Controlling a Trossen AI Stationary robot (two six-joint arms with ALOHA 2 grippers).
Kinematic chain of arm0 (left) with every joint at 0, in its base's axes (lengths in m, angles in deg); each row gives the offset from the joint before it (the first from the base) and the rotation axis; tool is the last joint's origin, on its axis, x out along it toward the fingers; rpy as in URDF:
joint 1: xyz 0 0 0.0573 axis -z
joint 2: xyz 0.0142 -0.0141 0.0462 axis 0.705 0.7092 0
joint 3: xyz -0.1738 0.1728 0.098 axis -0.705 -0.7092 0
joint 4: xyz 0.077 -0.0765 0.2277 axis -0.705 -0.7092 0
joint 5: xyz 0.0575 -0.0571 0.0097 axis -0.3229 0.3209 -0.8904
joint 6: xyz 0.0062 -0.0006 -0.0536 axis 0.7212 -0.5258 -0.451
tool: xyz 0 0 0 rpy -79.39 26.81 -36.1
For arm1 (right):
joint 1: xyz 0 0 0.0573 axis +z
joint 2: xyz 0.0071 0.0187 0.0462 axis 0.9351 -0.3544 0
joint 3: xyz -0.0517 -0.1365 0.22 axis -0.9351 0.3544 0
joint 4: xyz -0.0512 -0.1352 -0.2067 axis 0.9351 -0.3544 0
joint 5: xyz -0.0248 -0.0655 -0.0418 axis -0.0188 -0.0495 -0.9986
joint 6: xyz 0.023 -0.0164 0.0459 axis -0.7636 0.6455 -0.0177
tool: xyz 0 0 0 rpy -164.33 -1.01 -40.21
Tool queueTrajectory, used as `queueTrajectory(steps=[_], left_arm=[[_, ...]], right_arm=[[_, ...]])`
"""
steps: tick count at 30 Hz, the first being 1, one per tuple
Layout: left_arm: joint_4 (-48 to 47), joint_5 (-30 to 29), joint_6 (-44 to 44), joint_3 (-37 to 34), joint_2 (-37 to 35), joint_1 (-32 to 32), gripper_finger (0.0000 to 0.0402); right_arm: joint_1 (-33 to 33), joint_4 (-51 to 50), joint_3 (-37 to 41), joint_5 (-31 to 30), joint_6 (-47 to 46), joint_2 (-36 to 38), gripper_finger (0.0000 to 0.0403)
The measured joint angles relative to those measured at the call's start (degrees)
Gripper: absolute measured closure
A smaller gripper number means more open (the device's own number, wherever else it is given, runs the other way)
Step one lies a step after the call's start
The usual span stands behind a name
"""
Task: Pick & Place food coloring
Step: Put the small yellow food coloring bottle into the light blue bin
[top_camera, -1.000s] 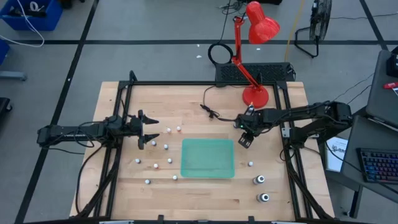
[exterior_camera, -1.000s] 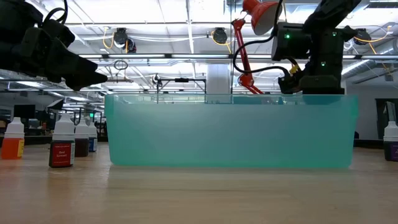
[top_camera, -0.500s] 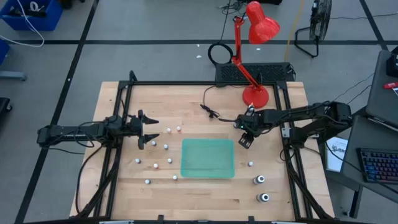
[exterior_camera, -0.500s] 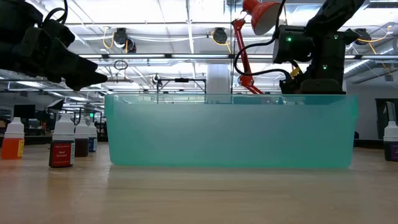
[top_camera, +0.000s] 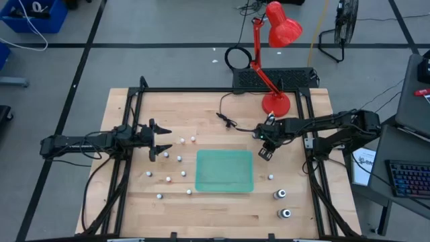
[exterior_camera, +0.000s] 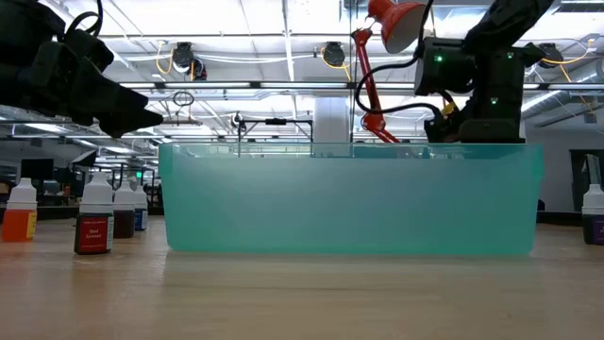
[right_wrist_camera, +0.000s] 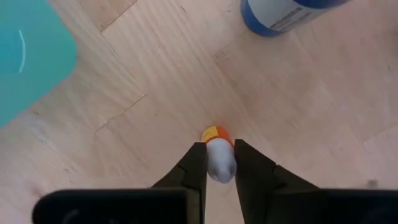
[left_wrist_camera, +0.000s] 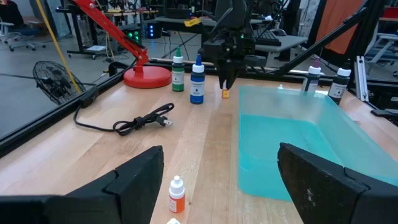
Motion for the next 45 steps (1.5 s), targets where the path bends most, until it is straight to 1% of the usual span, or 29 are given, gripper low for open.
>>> queueTrajectory(steps=[3,6,9,13,17,21,24,27,30,34,43,45], left_arm=[[0.0,0.0,0.0,0.0,0.0,0.0,0.0092],[0.0,0.0,0.0,0.0,0.0,0.0,0.0092],[0.0,0.0,0.0,0.0,0.0,0.0,0.0092],[0.0,0.0,0.0,0.0,0.0,0.0,0.0092],[0.0,0.0,0.0,0.0,0.0,0.0,0.0091],[0.0,0.0,0.0,0.0,0.0,0.0,0.0091],[0.0,0.0,0.0,0.0,0.0,0.0,0.0091],[0.0,0.0,0.0,0.0,0.0,0.0,0.0091],[0.0,0.0,0.0,0.0,0.0,0.0,0.0091],[0.0,0.0,0.0,0.0,0.0,0.0,0.0091],[0.0,0.0,0.0,0.0,0.0,0.0,0.0091],[0.0,0.0,0.0,0.0,0.0,0.0,0.0092]], right_arm=[[1.0,-0.3,-0.8,-0.4,0.8,1.1,0.0359],[2.9,-0.3,-3.7,-1.5,1.6,2.6,0.0359],[5.3,-2.2,-8.6,-4.4,2.3,3.3,0.0359],[9.0,-5.7,-17.8,-8.0,3.4,2.0,0.0359],[12.5,-12.8,-28.1,-10.9,5.0,-3.6,0.0359],[14.9,-19.1,-37.2,-10.7,7.5,-13.0,0.0359],[16.4,-19.9,-41.5,-10.4,11.1,-19.7,0.0359],[17.4,-18.0,-42.7,-7.5,14.8,-24.5,0.0359],[17.8,-16.3,-42.7,-6.0,17.3,-27.8,0.0359],[17.5,-14.0,-42.6,-5.9,19.0,-31.0,0.0359],[15.8,-5.4,-36.6,-5.8,20.3,-31.8,0.0359],[15.5,-3.5,-35.3,-4.4,20.3,-31.8,0.0359]])
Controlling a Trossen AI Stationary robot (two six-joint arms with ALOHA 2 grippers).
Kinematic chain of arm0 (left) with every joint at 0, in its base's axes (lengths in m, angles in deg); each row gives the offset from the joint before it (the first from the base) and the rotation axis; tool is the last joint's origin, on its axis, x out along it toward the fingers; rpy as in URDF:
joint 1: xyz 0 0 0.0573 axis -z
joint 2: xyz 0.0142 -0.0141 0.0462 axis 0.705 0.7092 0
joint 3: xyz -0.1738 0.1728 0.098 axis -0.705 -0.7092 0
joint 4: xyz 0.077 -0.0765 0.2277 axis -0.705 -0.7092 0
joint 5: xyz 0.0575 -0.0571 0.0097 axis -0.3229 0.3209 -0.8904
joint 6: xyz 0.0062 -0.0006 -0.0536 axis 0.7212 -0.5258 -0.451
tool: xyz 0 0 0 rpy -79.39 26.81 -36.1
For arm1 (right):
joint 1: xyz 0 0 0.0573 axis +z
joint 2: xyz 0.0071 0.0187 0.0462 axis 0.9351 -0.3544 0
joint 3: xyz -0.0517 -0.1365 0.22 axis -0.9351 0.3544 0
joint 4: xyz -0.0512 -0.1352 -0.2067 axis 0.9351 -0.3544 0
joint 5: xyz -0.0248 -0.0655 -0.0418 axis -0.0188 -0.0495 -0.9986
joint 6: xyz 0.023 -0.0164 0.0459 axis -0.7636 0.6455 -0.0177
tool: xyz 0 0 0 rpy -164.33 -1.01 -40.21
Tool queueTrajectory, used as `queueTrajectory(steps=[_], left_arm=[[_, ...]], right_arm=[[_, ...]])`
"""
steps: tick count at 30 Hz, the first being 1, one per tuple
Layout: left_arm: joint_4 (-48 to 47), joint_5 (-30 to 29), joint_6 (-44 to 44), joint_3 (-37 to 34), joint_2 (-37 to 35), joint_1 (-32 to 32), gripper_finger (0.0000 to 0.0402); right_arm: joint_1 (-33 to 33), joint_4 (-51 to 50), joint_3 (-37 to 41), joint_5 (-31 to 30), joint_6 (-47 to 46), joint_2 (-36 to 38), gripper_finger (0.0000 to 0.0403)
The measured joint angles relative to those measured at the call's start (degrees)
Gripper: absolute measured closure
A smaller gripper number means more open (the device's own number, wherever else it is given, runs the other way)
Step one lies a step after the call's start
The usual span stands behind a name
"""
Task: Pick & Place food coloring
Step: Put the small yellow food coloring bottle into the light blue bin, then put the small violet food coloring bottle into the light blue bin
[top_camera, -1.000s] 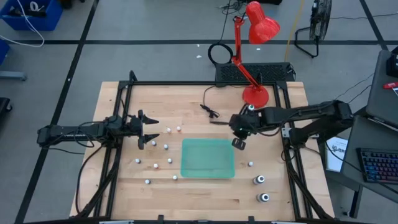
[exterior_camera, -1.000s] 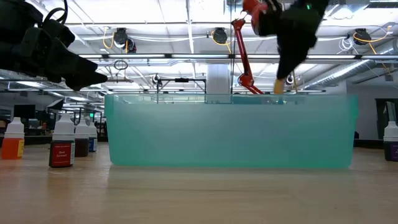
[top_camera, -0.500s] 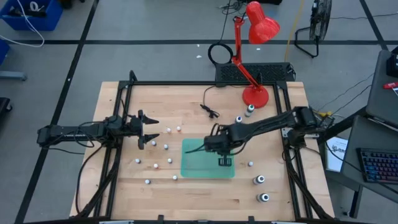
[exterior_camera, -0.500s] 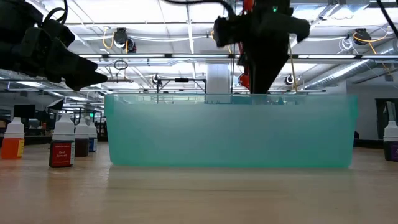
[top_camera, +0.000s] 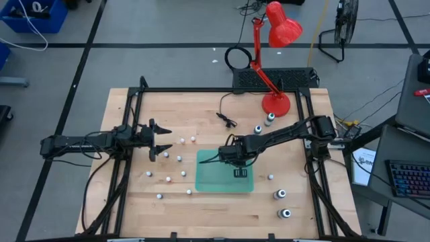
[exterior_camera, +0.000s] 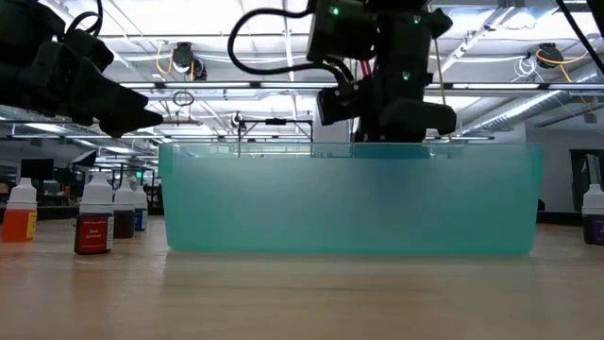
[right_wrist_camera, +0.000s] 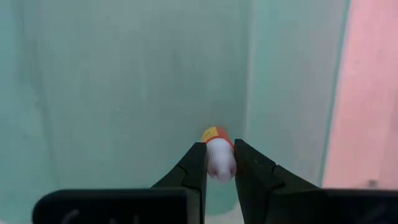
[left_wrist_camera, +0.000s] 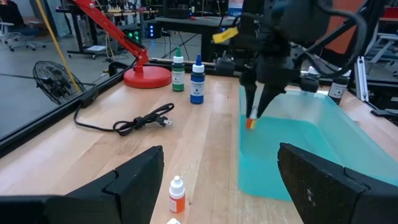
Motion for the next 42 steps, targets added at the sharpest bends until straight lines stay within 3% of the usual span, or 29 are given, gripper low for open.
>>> queueTrajectory(steps=[7,14,19,28,35,42], left_arm=[[0.0,0.0,0.0,0.0,0.0,0.0,0.0092],[0.0,0.0,0.0,0.0,0.0,0.0,0.0091],[0.0,0.0,0.0,0.0,0.0,0.0,0.0091],[0.0,0.0,0.0,0.0,0.0,0.0,0.0091],[0.0,0.0,0.0,0.0,0.0,0.0,0.0091],[0.0,0.0,0.0,0.0,0.0,0.0,0.0092]], right_arm=[[-0.3,3.7,1.6,2.6,0.0,0.3,0.0358],[-0.3,3.0,2.0,2.8,-2.2,2.9,0.0252],[-0.3,-1.7,1.9,2.8,-7.6,7.7,0.0211],[2.7,-22.4,3.4,2.6,-30.1,18.7,0.0203],[6.0,-18.0,14.9,3.7,-40.7,24.8,0.0202],[8.0,-10.9,23.6,11.0,-47.3,26.9,0.0204]])
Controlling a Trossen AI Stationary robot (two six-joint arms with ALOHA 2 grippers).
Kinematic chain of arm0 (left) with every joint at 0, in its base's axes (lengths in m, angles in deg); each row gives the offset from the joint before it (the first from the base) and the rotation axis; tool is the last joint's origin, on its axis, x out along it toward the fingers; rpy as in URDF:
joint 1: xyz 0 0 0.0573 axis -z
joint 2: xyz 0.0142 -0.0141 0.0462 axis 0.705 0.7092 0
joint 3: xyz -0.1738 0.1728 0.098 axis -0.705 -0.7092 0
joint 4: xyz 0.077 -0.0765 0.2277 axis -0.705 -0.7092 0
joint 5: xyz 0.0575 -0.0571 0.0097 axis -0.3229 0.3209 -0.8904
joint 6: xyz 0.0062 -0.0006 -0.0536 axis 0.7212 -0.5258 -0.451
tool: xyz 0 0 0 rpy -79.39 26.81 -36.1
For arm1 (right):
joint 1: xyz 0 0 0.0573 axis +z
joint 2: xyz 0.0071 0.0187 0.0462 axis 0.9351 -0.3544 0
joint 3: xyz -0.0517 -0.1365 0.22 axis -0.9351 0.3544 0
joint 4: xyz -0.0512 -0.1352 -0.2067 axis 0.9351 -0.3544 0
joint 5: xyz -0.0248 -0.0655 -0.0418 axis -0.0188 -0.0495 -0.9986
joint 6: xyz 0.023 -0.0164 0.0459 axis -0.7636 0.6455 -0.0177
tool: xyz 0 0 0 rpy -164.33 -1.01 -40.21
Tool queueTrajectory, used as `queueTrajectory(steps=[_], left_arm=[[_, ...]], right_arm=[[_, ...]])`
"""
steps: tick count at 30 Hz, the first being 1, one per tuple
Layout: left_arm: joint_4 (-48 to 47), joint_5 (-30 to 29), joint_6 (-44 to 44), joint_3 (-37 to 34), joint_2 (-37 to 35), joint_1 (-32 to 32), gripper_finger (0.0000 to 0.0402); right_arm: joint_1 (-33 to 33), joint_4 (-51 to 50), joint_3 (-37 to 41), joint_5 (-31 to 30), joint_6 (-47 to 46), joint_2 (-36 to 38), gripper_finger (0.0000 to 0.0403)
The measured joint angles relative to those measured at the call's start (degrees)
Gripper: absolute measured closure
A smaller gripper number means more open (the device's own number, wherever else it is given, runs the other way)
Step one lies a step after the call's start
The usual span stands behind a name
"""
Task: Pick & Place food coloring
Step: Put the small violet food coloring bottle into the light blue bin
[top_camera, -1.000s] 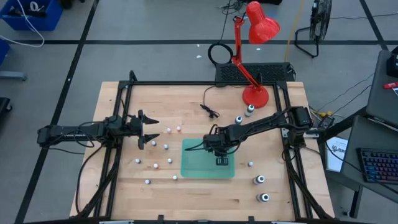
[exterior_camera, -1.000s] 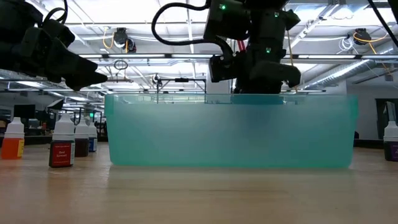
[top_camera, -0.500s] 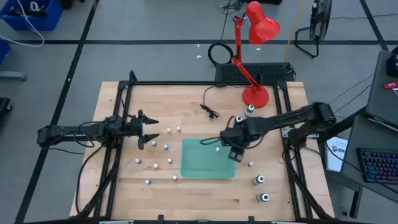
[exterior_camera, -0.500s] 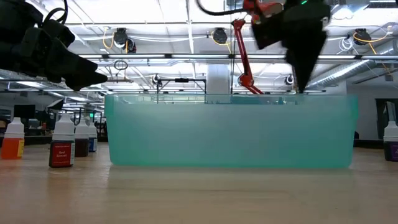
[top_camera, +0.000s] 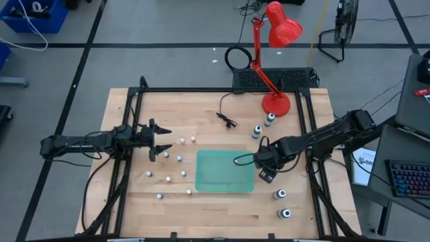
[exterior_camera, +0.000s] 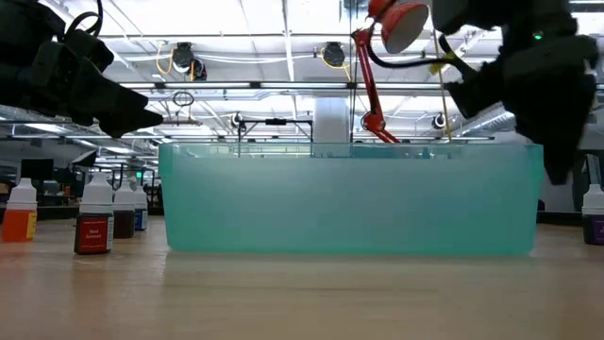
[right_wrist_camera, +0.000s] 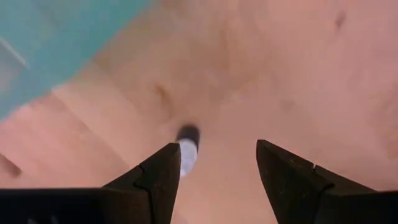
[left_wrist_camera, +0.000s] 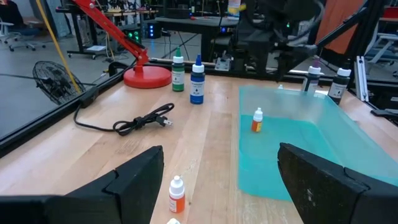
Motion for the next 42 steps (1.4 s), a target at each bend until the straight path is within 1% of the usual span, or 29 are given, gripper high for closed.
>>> queueTrajectory(steps=[3,14,21,32,42], left_arm=[[0.0,0.0,0.0,0.0,0.0,0.0,0.0091],[0.0,0.0,0.0,0.0,0.0,0.0,0.0092],[0.0,0.0,0.0,0.0,0.0,0.0,0.0091],[0.0,0.0,0.0,0.0,0.0,0.0,0.0091],[0.0,0.0,0.0,0.0,0.0,0.0,0.0091]], right_arm=[[1.2,1.2,1.4,2.6,-2.0,0.1,0.0208],[4.8,7.4,1.9,2.5,-4.8,0.1,0.0210],[5.4,7.3,1.9,-0.8,-5.0,0.1,0.0215],[5.4,6.7,1.9,-0.9,-5.0,0.0,0.0215],[5.4,6.2,1.9,-0.6,-3.8,-2.6,0.0216]])
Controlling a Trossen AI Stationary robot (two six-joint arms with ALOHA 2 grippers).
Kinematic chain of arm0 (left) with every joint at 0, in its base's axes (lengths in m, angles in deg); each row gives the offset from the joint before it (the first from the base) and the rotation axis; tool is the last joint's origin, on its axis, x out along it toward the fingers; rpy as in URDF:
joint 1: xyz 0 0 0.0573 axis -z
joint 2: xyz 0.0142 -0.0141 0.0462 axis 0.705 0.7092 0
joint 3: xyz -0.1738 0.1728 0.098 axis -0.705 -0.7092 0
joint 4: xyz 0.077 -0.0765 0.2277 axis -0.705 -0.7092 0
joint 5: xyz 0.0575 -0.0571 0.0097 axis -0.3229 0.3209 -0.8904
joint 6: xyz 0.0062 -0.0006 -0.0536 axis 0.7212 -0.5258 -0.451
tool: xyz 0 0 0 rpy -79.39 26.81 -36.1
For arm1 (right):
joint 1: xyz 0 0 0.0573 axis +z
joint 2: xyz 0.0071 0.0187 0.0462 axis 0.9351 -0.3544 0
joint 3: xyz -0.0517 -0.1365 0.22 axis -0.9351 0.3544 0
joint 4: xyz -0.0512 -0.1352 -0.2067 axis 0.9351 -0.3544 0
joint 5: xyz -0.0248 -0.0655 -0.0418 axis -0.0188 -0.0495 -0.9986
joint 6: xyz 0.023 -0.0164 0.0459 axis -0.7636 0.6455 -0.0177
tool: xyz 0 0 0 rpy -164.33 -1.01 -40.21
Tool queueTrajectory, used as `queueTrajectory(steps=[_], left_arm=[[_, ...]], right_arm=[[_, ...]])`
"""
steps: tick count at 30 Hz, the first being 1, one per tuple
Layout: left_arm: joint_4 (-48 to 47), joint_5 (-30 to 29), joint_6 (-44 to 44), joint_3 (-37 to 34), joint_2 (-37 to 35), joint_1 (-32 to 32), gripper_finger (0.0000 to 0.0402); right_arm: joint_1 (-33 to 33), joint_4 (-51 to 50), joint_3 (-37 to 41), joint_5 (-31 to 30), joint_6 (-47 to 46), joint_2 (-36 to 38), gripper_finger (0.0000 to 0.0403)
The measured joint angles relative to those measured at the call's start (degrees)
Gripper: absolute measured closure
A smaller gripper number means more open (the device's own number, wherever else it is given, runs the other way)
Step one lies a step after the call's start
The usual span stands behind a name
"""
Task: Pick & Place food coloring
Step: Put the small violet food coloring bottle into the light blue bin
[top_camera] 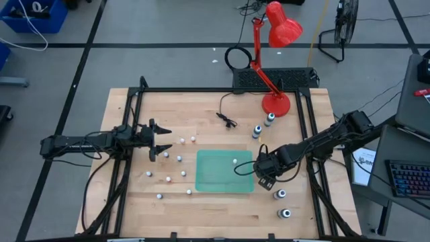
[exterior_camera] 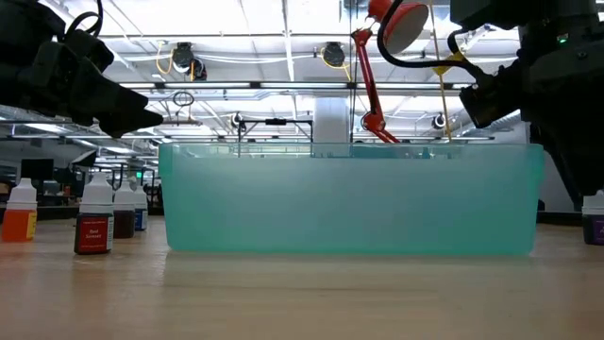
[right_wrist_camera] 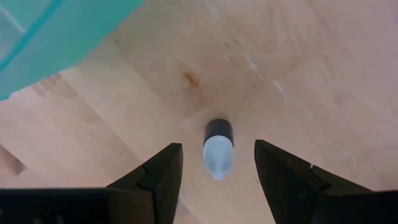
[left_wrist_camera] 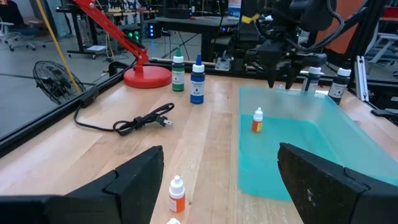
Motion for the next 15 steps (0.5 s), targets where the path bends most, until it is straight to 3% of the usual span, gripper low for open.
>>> queueTrajectory(steps=[15], left_arm=[[0.0,0.0,0.0,0.0,0.0,0.0,0.0091]], right_arm=[[0.0,0.2,1.7,0.2,-0.1,-0.5,0.0216]])
